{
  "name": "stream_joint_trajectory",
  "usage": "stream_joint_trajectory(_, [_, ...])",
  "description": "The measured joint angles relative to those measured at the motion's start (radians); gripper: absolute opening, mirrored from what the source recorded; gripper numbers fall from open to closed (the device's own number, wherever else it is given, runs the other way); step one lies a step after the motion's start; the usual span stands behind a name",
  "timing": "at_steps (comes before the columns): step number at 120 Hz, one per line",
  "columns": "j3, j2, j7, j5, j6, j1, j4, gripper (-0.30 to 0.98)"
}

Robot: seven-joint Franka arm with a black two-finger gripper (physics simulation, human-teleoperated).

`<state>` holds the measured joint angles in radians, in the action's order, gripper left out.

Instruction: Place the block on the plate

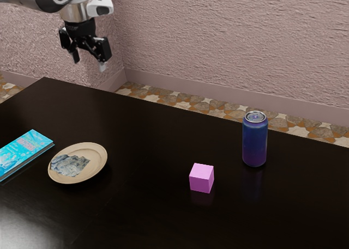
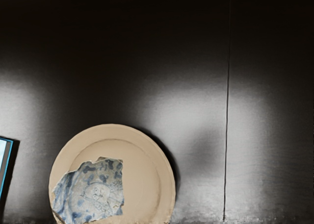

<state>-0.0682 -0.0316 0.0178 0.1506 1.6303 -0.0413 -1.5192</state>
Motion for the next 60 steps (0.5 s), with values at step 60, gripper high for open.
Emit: stream_joint_trajectory(60, [0.008, -0.02, 0.067, -0.019, 0.116, -0.144, -0.181, 0.69])
